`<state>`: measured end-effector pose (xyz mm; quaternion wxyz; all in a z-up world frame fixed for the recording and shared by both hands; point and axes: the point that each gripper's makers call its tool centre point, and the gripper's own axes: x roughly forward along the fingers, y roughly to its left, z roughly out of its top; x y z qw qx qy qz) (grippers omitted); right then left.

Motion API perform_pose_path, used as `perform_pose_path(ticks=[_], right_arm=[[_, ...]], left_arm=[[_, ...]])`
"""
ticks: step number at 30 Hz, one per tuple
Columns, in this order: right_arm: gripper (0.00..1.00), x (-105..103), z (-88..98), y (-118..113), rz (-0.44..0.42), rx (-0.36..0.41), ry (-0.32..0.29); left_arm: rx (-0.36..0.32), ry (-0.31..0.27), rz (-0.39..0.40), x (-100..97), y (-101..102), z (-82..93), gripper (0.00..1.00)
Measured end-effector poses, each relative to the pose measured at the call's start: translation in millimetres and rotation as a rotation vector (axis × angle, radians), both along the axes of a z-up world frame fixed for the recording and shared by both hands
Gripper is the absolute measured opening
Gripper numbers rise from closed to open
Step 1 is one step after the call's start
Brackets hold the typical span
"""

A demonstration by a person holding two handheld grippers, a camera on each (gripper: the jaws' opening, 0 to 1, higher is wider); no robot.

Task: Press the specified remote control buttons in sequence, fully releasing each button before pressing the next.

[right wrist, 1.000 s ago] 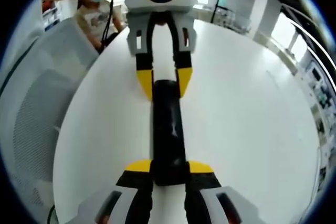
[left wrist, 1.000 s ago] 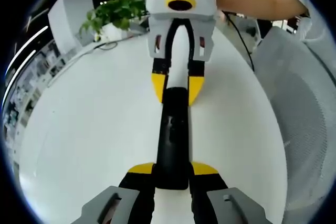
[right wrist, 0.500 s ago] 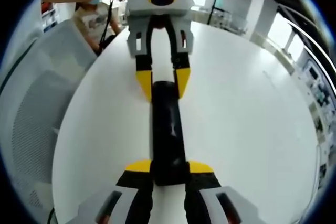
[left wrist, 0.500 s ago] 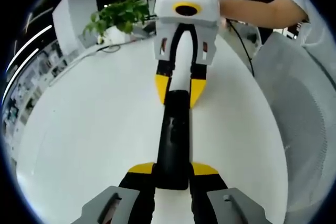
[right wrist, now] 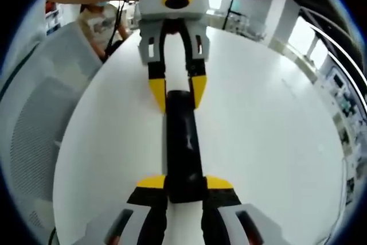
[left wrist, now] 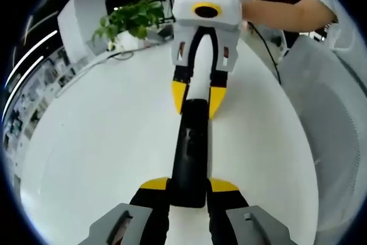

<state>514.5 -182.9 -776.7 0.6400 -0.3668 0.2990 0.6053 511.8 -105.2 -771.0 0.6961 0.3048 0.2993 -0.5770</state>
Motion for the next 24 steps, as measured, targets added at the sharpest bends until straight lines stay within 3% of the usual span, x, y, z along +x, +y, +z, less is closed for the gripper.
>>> perform_pose_path(ticks=[12, 24], right_arm=[[0.18, 32, 0.5, 5, -0.021, 0.015, -0.059], [0.19, 85, 7.9, 11, -0.025, 0.029, -0.118]], left_arm=[[0.001, -0.03, 0.017, 30.2, 3, -2.2, 0.24], [0.014, -0.075, 0.015, 83.7, 10, 6.0, 0.24]])
